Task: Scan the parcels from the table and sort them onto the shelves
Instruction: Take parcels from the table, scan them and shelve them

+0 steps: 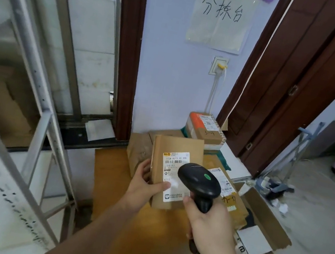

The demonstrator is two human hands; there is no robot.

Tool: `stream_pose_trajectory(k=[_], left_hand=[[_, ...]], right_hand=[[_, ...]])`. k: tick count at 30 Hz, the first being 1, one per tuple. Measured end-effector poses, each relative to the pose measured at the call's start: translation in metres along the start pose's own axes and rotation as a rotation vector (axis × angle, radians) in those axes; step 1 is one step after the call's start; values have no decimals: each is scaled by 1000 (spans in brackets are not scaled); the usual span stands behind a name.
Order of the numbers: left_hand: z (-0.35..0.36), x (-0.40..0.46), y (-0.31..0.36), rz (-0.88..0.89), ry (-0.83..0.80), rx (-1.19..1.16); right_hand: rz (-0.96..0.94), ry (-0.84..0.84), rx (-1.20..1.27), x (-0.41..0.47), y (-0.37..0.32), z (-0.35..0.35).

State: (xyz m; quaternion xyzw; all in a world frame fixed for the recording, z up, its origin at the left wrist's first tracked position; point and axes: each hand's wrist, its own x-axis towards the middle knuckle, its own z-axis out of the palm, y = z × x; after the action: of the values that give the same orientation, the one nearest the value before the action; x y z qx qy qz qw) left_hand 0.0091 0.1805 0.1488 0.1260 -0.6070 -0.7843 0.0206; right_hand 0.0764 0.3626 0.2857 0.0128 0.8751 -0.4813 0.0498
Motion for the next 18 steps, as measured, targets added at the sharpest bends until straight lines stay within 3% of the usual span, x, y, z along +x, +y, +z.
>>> stream_pose_trajectory(k=[6,11,18], left_hand=[[-25,-41,7,24,85,-44],[-53,-93,10,61,254,-83],[-91,-210,-8,142,532,-220]], right_hand=[[-149,-114,-68,-15,-9,5],[-327,-276,-121,-27,-11,14],[-469,-673,-29,-71,-14,35]])
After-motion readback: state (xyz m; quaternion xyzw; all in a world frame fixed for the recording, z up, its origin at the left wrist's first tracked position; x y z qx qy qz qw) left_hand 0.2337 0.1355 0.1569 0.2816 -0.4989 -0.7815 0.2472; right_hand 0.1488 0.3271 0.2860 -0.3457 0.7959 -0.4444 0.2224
